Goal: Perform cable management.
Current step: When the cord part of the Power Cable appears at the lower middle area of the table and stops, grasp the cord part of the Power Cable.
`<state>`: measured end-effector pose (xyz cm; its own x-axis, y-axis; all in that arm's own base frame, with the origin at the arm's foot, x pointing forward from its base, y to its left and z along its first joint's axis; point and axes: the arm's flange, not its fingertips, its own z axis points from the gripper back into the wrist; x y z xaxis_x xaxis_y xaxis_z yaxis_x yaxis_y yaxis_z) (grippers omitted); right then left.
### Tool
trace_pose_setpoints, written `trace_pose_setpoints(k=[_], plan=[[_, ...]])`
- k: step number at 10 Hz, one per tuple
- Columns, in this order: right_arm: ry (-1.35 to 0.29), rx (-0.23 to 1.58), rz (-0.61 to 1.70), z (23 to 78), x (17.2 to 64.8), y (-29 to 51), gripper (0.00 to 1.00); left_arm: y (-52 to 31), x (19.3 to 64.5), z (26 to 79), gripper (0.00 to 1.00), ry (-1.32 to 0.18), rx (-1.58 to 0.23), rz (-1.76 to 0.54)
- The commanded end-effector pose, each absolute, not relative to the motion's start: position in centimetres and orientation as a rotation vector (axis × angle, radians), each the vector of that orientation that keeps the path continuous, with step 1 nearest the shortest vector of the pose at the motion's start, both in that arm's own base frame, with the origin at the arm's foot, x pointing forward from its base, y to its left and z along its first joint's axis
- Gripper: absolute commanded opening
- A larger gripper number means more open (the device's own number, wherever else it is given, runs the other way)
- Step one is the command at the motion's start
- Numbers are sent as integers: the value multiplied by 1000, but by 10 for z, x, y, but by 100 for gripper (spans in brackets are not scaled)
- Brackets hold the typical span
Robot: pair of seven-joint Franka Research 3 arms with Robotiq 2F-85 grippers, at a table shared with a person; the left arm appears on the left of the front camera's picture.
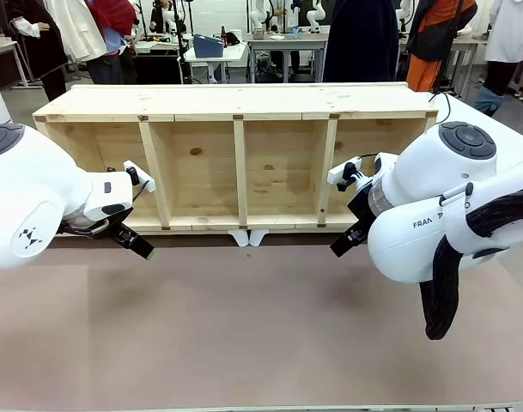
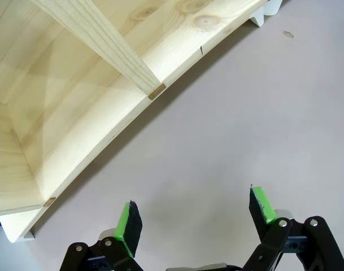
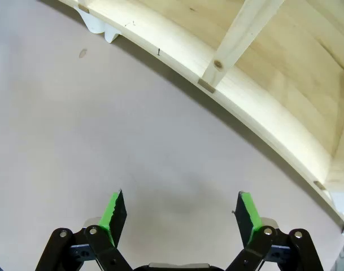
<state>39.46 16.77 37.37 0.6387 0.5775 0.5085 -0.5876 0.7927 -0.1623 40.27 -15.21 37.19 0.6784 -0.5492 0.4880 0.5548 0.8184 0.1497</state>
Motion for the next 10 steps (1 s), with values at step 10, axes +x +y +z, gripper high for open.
trace_pose_setpoints(k=[10], plan=[[-668, -17, 650, 445, 315, 103, 100, -134, 309, 439, 100, -664, 37, -656]])
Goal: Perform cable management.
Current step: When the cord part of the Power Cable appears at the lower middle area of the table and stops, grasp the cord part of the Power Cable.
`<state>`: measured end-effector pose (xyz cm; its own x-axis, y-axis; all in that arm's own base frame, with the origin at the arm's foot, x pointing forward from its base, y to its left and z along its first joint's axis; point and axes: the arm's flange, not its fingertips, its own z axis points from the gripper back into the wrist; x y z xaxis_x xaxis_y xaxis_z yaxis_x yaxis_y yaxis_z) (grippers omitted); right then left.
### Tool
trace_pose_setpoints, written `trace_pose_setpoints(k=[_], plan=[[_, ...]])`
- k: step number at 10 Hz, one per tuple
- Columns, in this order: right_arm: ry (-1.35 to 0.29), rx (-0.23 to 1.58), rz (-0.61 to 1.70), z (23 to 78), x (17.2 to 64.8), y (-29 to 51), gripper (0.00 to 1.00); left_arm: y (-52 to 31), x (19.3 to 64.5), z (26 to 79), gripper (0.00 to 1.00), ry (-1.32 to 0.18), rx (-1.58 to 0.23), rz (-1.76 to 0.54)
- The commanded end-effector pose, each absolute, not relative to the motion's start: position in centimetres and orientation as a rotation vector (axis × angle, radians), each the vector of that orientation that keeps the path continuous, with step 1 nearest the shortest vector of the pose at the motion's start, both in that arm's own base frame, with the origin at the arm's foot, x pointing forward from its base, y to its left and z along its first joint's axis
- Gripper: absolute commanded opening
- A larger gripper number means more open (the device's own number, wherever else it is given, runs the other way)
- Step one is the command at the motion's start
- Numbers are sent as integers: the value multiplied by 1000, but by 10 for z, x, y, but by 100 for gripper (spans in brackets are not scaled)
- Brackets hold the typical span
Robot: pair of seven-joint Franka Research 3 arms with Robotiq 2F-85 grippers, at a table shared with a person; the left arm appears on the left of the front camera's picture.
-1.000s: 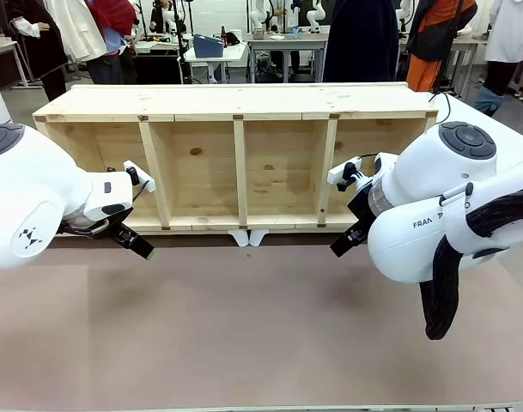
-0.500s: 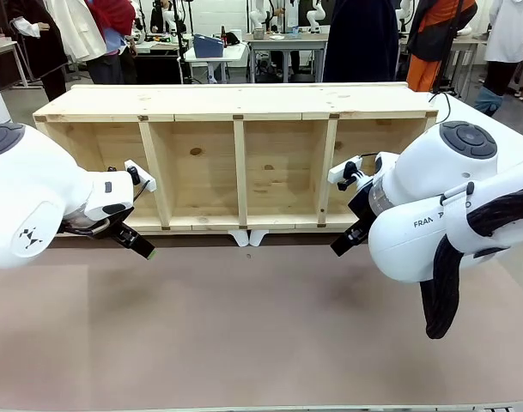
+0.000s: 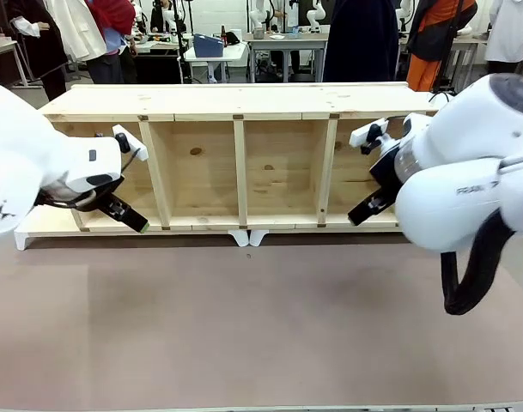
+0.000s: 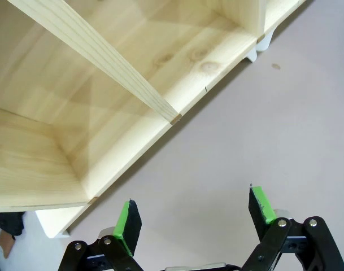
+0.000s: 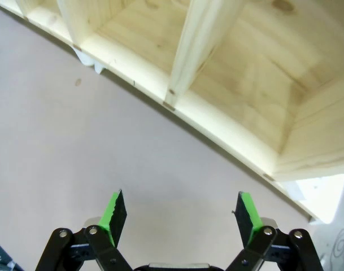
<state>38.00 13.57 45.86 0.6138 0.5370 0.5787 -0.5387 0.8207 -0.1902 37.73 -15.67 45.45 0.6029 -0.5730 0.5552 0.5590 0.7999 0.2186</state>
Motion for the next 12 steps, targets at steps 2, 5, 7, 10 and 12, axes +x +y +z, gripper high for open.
trace_pose_setpoints(k=[2, 5, 7, 10, 12], plan=[[-702, -28, 647, 465, 291, 84, 100, -119, 277, 454, 100, -706, 40, -656], [-755, -39, 639, 487, 259, 53, 100, -76, 227, 470, 100, -803, 29, -601], [-728, -41, 615, 492, 240, 35, 100, -49, 197, 469, 100, -777, 8, -577], [-629, -14, 613, 492, 220, 19, 100, -22, 165, 471, 100, -675, 75, -488], [-604, -19, 623, 490, 216, 15, 100, -11, 166, 470, 100, -661, 46, -466]])
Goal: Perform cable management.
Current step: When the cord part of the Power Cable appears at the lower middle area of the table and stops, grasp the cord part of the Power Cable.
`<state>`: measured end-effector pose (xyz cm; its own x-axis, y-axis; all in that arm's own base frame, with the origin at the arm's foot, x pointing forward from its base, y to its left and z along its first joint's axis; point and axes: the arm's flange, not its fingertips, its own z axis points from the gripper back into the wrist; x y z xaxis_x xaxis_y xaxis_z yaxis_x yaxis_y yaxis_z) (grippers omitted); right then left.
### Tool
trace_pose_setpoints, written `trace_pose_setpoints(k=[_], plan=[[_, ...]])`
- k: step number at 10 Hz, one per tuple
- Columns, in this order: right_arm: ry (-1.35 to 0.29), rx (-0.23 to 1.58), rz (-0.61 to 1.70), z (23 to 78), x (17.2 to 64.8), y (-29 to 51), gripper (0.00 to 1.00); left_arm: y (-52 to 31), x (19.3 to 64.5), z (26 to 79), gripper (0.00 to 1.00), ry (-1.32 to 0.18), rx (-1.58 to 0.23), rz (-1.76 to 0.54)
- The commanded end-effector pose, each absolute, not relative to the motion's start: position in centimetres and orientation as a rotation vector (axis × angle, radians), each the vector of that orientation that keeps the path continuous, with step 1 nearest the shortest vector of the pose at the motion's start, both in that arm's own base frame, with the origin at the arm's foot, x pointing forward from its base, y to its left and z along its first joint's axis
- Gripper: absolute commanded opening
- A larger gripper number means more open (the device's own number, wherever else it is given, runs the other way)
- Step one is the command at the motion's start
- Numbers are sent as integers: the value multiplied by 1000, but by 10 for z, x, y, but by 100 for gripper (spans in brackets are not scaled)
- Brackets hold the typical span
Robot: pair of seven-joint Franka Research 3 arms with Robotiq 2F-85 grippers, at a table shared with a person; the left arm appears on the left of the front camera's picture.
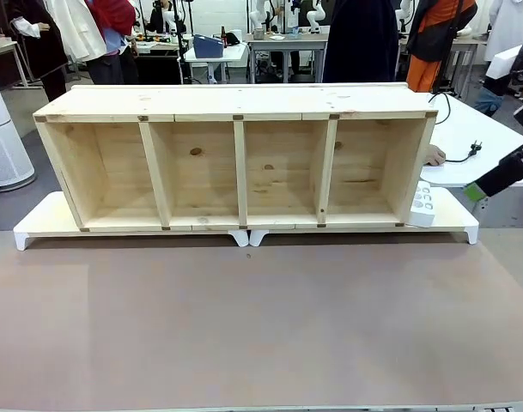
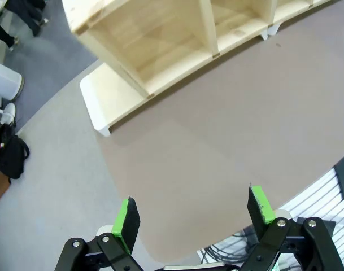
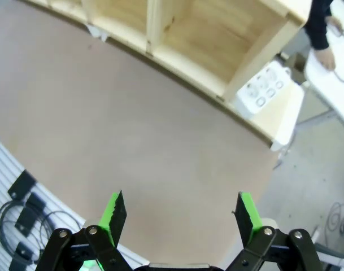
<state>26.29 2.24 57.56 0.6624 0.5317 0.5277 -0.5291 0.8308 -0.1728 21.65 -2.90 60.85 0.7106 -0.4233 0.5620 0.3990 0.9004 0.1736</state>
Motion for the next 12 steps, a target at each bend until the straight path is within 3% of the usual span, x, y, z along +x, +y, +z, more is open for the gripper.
trace_pose_setpoints(k=[1, 2, 12], plan=[[-596, -9, 623, 489, 217, 15, 100, -40, 231, 606, 100, -648, 43, -474], [-598, -5, 600, 576, 263, 22, 100, -40, 231, 606, 100, -648, 43, -474], [-598, -5, 600, 576, 263, 22, 100, -40, 231, 606, 100, -648, 43, -474]])
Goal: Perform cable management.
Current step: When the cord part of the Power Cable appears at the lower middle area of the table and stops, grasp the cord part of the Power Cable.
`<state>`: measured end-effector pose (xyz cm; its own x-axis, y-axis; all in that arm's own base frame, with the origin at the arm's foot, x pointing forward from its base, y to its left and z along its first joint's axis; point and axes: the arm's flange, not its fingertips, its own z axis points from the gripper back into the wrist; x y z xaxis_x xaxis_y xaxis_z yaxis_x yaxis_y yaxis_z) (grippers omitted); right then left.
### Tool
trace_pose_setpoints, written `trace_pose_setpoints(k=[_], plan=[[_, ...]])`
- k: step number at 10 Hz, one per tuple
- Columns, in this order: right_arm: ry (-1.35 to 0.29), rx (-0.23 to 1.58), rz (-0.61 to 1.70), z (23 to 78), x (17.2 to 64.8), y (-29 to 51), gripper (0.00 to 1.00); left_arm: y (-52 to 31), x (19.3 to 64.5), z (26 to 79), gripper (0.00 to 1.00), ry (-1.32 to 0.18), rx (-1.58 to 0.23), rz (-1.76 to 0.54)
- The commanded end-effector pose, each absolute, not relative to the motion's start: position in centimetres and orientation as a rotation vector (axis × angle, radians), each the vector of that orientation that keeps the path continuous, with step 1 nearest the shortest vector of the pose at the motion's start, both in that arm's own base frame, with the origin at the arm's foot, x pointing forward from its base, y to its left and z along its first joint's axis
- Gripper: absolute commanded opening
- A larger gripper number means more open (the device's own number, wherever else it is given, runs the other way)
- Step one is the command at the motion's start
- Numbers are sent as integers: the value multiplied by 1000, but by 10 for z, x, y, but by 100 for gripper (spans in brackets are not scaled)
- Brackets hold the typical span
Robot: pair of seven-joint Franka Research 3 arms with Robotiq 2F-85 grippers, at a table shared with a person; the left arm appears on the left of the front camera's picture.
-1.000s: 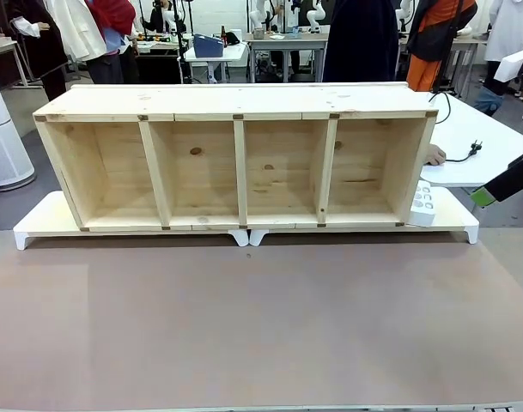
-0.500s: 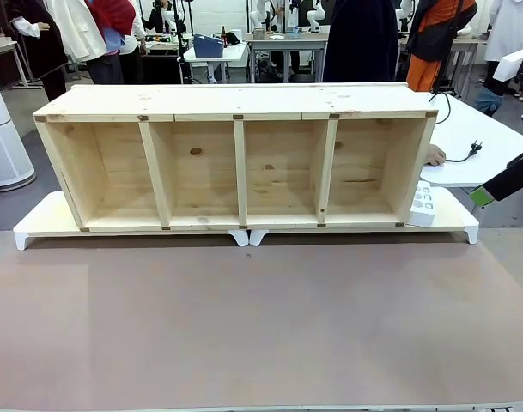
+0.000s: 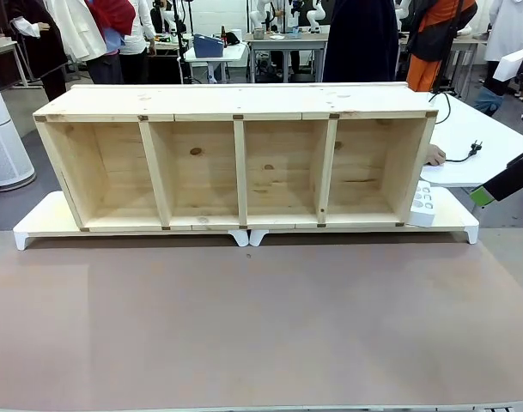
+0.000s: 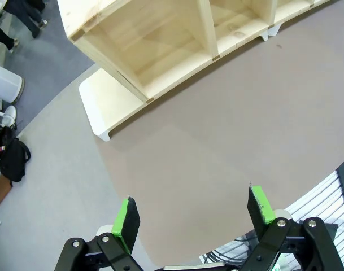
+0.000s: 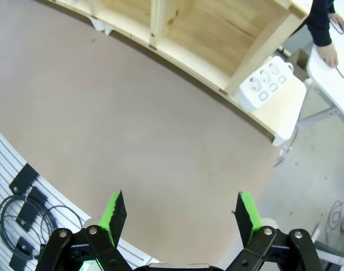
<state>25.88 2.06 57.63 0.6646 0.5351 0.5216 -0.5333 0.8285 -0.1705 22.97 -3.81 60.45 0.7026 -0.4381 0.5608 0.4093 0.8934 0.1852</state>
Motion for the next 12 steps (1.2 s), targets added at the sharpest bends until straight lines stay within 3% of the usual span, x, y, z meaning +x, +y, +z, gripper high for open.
trace_pose_setpoints(k=[1, 12], plan=[[-598, -5, 600, 576, 263, 22, 100, -40, 231, 606, 100, -648, 43, -474], [-598, -5, 600, 576, 263, 22, 100, -40, 231, 606, 100, -648, 43, -474]])
